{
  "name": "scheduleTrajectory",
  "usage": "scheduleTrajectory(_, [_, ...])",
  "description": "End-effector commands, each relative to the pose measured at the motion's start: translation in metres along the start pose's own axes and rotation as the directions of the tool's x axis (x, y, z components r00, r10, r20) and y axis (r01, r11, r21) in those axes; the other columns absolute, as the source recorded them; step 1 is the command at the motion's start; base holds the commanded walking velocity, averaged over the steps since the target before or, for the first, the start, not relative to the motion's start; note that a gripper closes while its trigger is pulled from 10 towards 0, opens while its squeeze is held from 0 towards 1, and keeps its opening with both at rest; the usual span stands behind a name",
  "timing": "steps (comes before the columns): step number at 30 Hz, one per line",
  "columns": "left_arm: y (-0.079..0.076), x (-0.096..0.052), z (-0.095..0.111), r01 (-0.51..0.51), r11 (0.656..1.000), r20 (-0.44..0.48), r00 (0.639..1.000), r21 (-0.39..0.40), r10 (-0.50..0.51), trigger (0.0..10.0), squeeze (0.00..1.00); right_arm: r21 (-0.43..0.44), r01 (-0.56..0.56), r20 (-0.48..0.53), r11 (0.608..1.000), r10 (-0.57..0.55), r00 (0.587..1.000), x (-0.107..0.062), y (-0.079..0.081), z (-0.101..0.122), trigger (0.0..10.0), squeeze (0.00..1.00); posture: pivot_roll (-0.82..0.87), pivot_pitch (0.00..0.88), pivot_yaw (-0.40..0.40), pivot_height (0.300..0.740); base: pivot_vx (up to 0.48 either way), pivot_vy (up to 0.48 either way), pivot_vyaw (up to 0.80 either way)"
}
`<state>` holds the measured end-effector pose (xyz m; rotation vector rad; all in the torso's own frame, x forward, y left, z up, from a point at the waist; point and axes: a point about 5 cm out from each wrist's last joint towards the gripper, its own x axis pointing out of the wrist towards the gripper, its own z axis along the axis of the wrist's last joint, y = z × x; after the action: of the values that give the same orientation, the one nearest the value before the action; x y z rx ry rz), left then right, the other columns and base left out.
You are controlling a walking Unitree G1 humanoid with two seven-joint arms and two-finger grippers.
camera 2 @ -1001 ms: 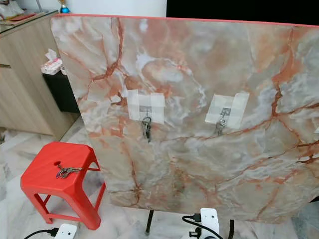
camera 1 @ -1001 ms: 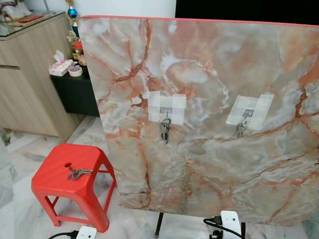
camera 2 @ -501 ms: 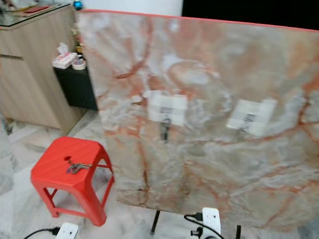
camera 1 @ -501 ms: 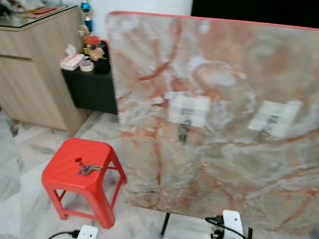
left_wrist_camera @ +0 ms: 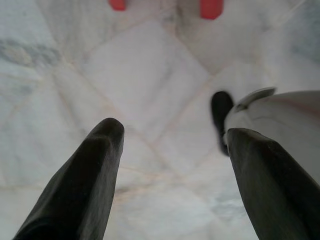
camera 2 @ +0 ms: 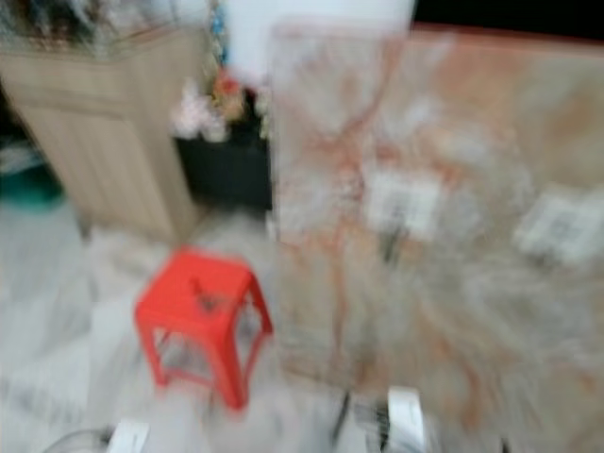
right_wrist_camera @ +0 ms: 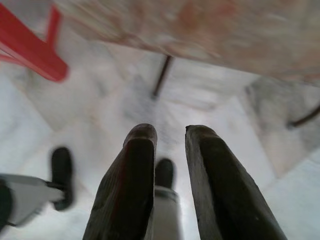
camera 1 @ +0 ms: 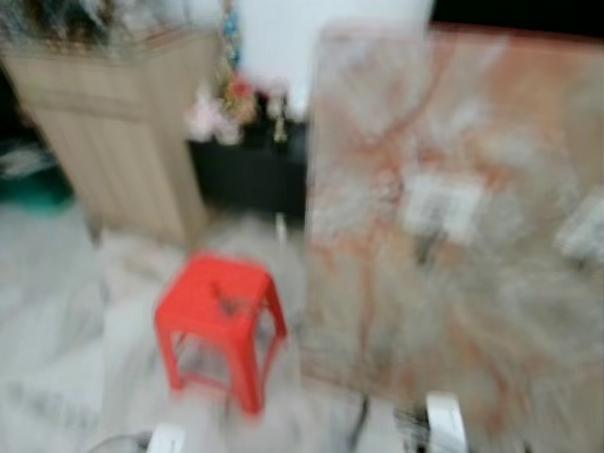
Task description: Hang keys on a hook
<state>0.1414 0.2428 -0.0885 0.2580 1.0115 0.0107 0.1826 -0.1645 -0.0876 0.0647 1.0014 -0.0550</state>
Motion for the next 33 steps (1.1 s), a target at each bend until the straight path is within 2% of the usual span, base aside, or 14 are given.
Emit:
scheduleTrajectory(1, [-0.0040,0.0011,0.0033,0.011,1.000,0.006,1.000,0.004,-0.011,10.0,0.00,0.006,0.033,-0.008,0.999,-0.033,0.999,-0.0012,-0.0119,-0.0030,10.0,0.00,0.06,0.000,-0.033,0.740,0.000,0.349,0.00])
scheduleTrajectory(33, [-0.0029,0.0027,0.0118,0.005,1.000,0.032,0.999,0.010,-0.006,10.0,0.00,0.032,0.033,0.000,0.999,-0.033,0.999,-0.0008,-0.0117,-0.0007,10.0,0.00,0.07,0.000,-0.045,0.740,0.000,0.480,0.00])
